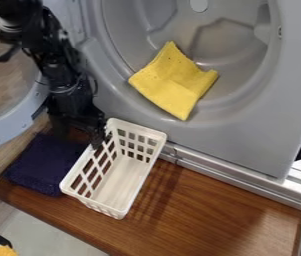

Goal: Grab the white basket

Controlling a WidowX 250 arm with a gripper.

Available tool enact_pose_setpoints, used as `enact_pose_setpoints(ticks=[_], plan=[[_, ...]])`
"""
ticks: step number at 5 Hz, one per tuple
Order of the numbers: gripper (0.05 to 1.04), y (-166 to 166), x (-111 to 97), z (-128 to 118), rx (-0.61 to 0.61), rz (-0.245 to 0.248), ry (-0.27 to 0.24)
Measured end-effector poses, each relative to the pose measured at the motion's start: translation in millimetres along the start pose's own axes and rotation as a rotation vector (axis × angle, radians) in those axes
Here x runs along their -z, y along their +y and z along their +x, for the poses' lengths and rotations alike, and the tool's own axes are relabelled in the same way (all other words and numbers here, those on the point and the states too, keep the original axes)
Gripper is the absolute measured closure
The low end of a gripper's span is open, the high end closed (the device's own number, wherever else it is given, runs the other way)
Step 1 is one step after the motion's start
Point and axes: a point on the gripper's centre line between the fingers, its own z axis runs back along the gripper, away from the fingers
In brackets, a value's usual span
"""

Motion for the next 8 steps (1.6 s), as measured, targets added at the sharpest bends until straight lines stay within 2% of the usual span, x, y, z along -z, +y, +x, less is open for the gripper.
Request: enact_pose_setpoints(ticks=[1,2,3,4,5,6,7,8], plan=[[0.083,-2.3,-4.4,3.6,0.014,-0.005,-0.020],[0.083,1.6,-6.1,1.6,0.009,0.027,-0.013],[0.083,1.6,-5.7,1.7,0.026,0.112,0.016],[0.083,-8.6,-17.0,16.0,0.076,0.143,-0.015],[0.083,-25.7,-18.0,24.8,0.130,0.156,-0.018],[0.083,-36.0,-8.9,25.3,0.137,0.139,0.006],[0.083,-51.6,-12.7,22.9,0.149,0.098,0.015],[0.083,-72.8,-25.6,17.4,0.159,0.072,0.014]])
